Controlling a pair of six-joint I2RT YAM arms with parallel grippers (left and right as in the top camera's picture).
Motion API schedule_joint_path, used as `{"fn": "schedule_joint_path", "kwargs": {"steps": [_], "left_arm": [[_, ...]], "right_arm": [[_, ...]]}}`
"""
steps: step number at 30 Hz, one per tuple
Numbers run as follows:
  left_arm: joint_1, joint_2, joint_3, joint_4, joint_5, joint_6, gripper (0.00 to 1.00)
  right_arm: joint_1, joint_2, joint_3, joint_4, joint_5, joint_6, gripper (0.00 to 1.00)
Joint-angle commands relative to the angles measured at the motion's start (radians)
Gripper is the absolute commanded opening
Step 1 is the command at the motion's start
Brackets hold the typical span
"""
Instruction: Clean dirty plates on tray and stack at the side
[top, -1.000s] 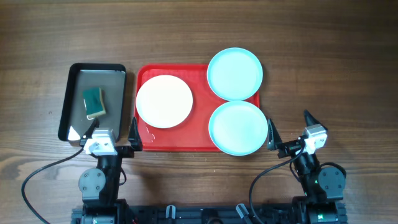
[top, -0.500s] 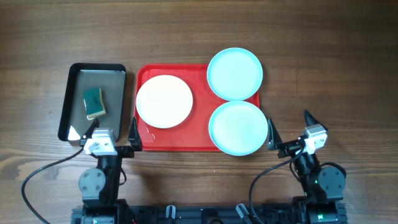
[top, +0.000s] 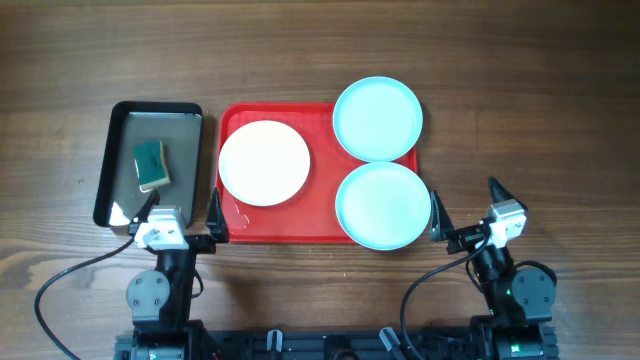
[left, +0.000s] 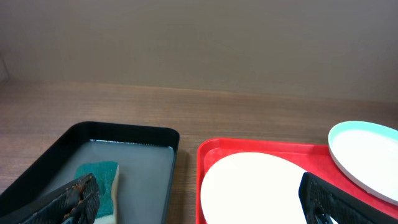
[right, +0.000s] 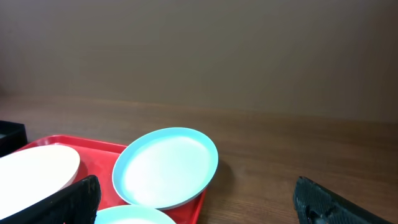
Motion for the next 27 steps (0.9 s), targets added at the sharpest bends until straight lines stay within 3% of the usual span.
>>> {"fn": "schedule_joint_path", "kwargs": {"steps": [1,6,9,14,20,27], "left_arm": [[0.005,-0.006,-0.003,0.0,0.007,0.014,1.0],[0.005,-0.006,0.003,0.036,0.033,-0.032,1.0],[0.005,0.005,0.053,-0.024,-0.007,-0.107,1.0],[0.005,0.103,0.217,-0.132,-0.007,-0.129,1.0],[0.005,0.371,0.505,-0.258,-0.003,-0.171,1.0],[0.005,0.788,0.938,-0.622,-0.005,-0.225,1.0]], "right_arm": [[-0.003,0.0,-0.001,0.024,0.012,-0.006,1.0],[-0.003,0.0,0.002,0.061,-0.023,0.129,1.0],[-0.003,0.001,0.034,0.066,-0.079,0.149,1.0],[-0.003,0.07,0.154,0.066,-0.089,0.148,1.0],[-0.003,0.33,0.401,0.043,-0.154,0.147,1.0],[-0.003,0.761,0.8,-0.175,-0.329,0.148,1.0]]}}
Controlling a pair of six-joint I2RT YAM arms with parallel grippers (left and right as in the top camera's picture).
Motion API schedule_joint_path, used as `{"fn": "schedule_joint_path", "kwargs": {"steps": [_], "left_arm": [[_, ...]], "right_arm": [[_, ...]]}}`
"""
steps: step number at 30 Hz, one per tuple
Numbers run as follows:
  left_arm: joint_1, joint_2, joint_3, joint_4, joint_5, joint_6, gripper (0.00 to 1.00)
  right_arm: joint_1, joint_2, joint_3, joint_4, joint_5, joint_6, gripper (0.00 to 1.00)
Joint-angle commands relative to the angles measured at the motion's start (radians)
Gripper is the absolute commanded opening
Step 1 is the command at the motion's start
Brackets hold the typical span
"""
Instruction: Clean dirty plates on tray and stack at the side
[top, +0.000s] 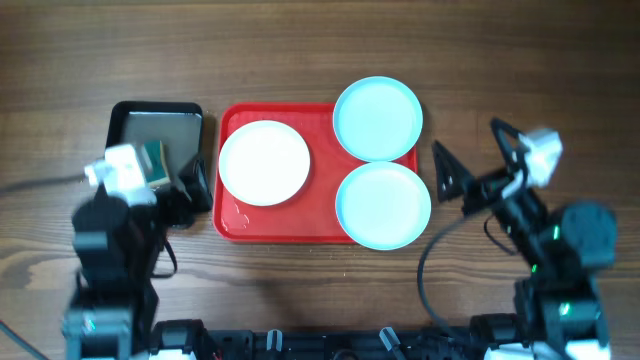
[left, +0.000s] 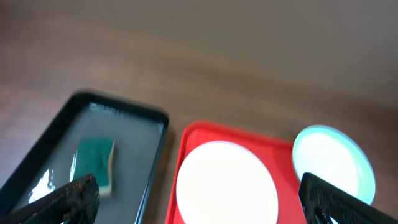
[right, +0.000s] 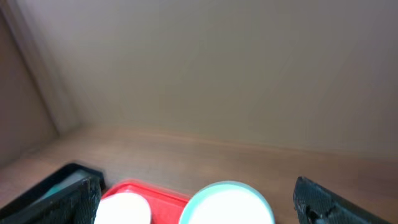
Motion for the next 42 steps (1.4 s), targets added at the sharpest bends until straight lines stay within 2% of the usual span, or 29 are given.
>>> {"fn": "schedule_joint_path", "kwargs": {"steps": [1,5,8,9,11,12,14,15,16,20,21,24,26,30,39,42], "left_arm": [[0.006,0.215,0.233,-0.141,-0.01,-0.045,1.0],[0.006,0.495,0.535,-0.38,0.052,-0.044,1.0],[0.005,0.657,0.692,-0.546,0.141,-0.044,1.0],[0.005,0.702,0.725,-0.586,0.16,-0.044,1.0],[0.005,0.765,0.74,-0.61,0.203,-0.045,1.0],[0.005,0.795,0.74,-0.612,0.228,-0.045,1.0],[0.005,0.846,0.74,-0.611,0.237,-0.044,1.0],[0.005,0.872,0.74,-0.611,0.237,-0.044,1.0],[0.005,0.888,0.74,-0.611,0.237,-0.044,1.0],[0.005,0.931,0.74,-0.607,0.196,-0.045,1.0],[0.005,0.932,0.74,-0.607,0.159,-0.059,0.95],[0.024,0.93,0.741,-0.62,-0.047,-0.237,0.94],[0.048,0.93,0.741,-0.631,-0.124,-0.288,0.94],[0.099,0.93,0.74,-0.632,-0.143,-0.288,0.98],[0.19,0.939,0.739,-0.612,-0.146,-0.287,0.97],[0.197,0.948,0.738,-0.608,-0.146,-0.287,0.97]], "right_arm": [[-0.003,0.214,0.229,-0.156,-0.138,0.013,1.0],[-0.003,0.465,0.509,-0.475,-0.153,0.009,1.0],[-0.003,0.629,0.696,-0.702,-0.14,-0.018,1.0],[-0.003,0.669,0.726,-0.732,-0.139,-0.024,1.0],[-0.003,0.726,0.735,-0.696,-0.137,-0.063,1.0],[-0.003,0.759,0.735,-0.671,-0.149,-0.018,1.0],[-0.002,0.816,0.735,-0.626,-0.216,0.182,1.0],[0.001,0.85,0.735,-0.574,-0.298,0.181,0.99],[0.011,0.872,0.735,-0.542,-0.319,0.151,0.93],[0.122,0.951,0.736,-0.488,-0.163,0.246,0.82],[0.168,0.973,0.736,-0.488,-0.104,0.26,0.8],[0.298,1.037,0.748,-0.497,0.031,0.279,0.72],[0.361,1.087,0.783,-0.532,0.102,0.286,0.69],[0.463,1.232,0.912,-0.66,0.262,0.285,0.63],[0.529,1.47,0.951,-0.671,0.272,0.282,0.4],[0.529,1.498,0.951,-0.646,0.231,0.282,0.38]]}}
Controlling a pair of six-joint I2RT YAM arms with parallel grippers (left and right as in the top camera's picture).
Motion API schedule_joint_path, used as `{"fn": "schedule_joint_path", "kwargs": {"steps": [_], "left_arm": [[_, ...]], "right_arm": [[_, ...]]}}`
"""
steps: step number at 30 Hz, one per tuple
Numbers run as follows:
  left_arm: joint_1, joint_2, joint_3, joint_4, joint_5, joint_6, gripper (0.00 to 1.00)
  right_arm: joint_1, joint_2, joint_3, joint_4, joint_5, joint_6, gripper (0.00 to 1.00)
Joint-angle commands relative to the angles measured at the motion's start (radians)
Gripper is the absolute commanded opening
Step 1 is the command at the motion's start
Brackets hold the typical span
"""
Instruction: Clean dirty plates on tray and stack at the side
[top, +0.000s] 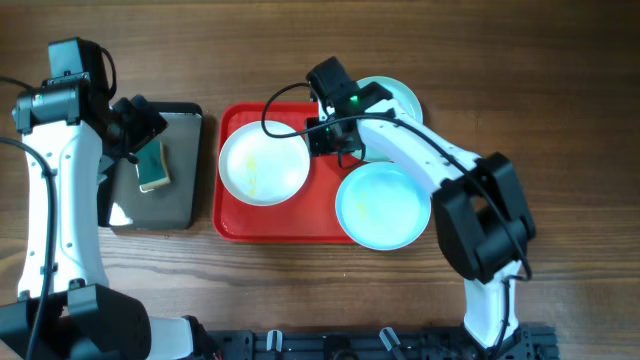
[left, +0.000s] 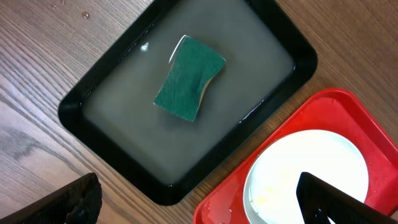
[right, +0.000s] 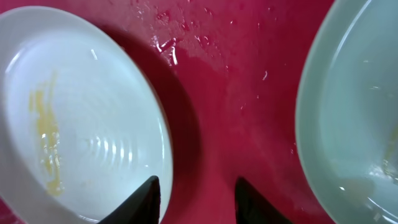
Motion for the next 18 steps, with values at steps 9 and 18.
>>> {"fn": "schedule_joint_path", "kwargs": {"steps": [9,18], "left_arm": [[0.011,0.086,0.014,0.021,-0.018,-0.009,0.97],[0.016,0.146,0.014,0.043,-0.018,-0.005,1.0]], "right_arm": [[0.01,0.053,0.016,0.062,-0.053,0.048,0.34],[0.023,0.094,0.016,0.079,-0.084,0.102,0.29]]}}
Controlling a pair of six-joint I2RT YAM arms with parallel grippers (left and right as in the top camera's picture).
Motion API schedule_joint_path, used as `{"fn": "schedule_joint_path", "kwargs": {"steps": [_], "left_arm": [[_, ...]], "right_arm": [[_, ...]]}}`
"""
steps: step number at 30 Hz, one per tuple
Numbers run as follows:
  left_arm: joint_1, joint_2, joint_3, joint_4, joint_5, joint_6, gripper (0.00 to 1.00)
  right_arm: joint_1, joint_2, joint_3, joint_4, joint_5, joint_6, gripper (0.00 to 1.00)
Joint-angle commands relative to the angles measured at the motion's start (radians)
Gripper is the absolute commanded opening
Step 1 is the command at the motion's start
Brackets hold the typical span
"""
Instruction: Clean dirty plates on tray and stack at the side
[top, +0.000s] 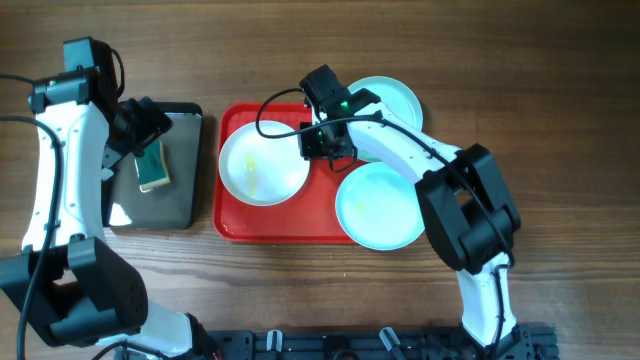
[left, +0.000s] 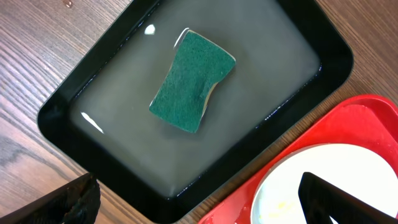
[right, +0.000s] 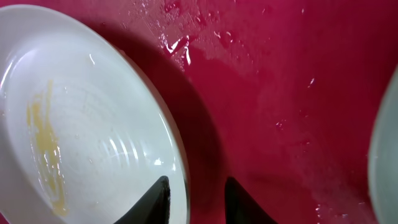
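On the left of the red tray lies a white plate with a yellow smear. Two light blue plates sit on the tray's right side, one at the back and one at the front. My right gripper is open and low over the white plate, its fingertips either side of the plate's right rim. A green sponge lies in the water of the black pan. Above the pan hangs my left gripper, wide open and holding nothing.
The black pan stands on the wooden table just left of the red tray. The back blue plate overhangs the tray's right back corner. Drops of water lie on the tray between the plates.
My right gripper has come closer to the white plate's right rim and its fingers stand a little narrower. My left gripper has shifted slightly over the pan, so the sponge sits more central in its view.
Both grippers rested open at the table's front edge. Then both arms were raised. Then my left gripper was over the pan with the sponge and my right was over the tray by the white plate. Now my right fingers straddle that plate's rim.
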Motion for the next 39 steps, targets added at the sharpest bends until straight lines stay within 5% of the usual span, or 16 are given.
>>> {"fn": "schedule_joint_path", "kwargs": {"steps": [1,13,16,18,23,25,35,39], "left_arm": [[0.01,0.022,0.014,0.01,-0.018,-0.006,1.0],[0.01,0.04,0.014,0.031,-0.092,-0.006,0.96],[0.01,0.041,0.013,0.039,-0.092,-0.006,0.63],[0.01,0.041,-0.005,0.07,-0.093,-0.006,0.33],[0.01,0.048,-0.091,0.154,-0.143,0.016,0.32],[0.01,0.056,-0.13,0.2,-0.14,0.074,0.14],[0.061,0.186,-0.168,0.277,-0.099,0.139,0.12],[0.063,0.224,-0.168,0.291,0.009,0.226,0.27]], "right_arm": [[0.012,0.033,0.016,0.016,-0.027,0.045,0.28],[0.022,0.056,0.016,0.024,-0.012,0.117,0.05],[0.022,0.056,0.016,0.027,-0.013,0.117,0.05],[0.022,0.056,0.016,0.027,-0.013,0.117,0.05],[0.022,0.056,0.016,0.027,-0.013,0.117,0.05],[0.022,0.056,0.016,0.027,-0.013,0.116,0.05],[0.022,0.056,0.016,0.032,-0.016,0.114,0.05],[0.022,0.056,0.016,0.036,-0.016,0.114,0.04]]}}
